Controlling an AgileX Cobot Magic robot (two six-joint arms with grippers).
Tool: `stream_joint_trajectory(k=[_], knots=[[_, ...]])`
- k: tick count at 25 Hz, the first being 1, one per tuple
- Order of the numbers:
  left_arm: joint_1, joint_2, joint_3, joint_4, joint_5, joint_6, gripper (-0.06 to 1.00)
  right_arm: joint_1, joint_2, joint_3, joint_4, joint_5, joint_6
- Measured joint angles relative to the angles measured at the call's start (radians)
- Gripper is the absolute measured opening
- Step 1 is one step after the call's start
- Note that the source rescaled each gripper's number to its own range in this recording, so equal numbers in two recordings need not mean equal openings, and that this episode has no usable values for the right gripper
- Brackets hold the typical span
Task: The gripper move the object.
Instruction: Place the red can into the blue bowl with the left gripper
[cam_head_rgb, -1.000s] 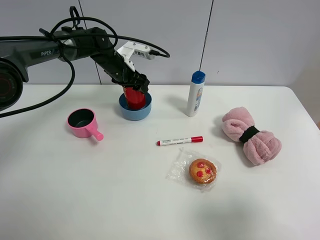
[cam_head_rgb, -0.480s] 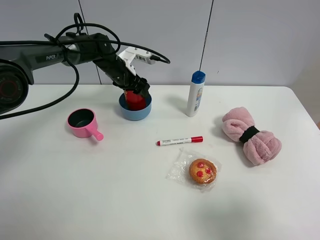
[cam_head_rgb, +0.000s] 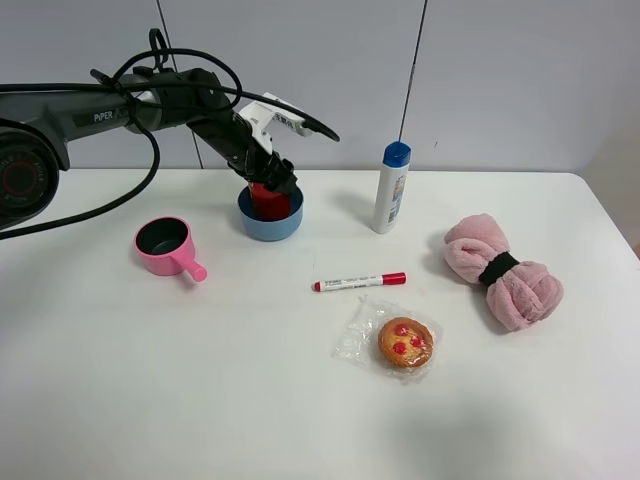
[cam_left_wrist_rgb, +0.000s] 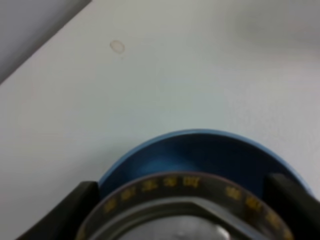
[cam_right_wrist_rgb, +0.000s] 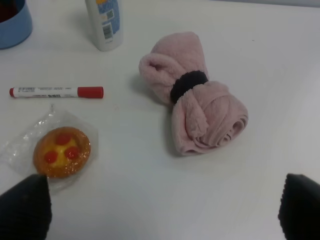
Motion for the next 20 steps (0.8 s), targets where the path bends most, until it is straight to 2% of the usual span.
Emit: stream_joint_trajectory(k=[20], knots=[[0.000,0.023,-0.001,-0.027,0.004,0.062,0.01,0.000,0.000,0.000,0.000,0.000,0.000]])
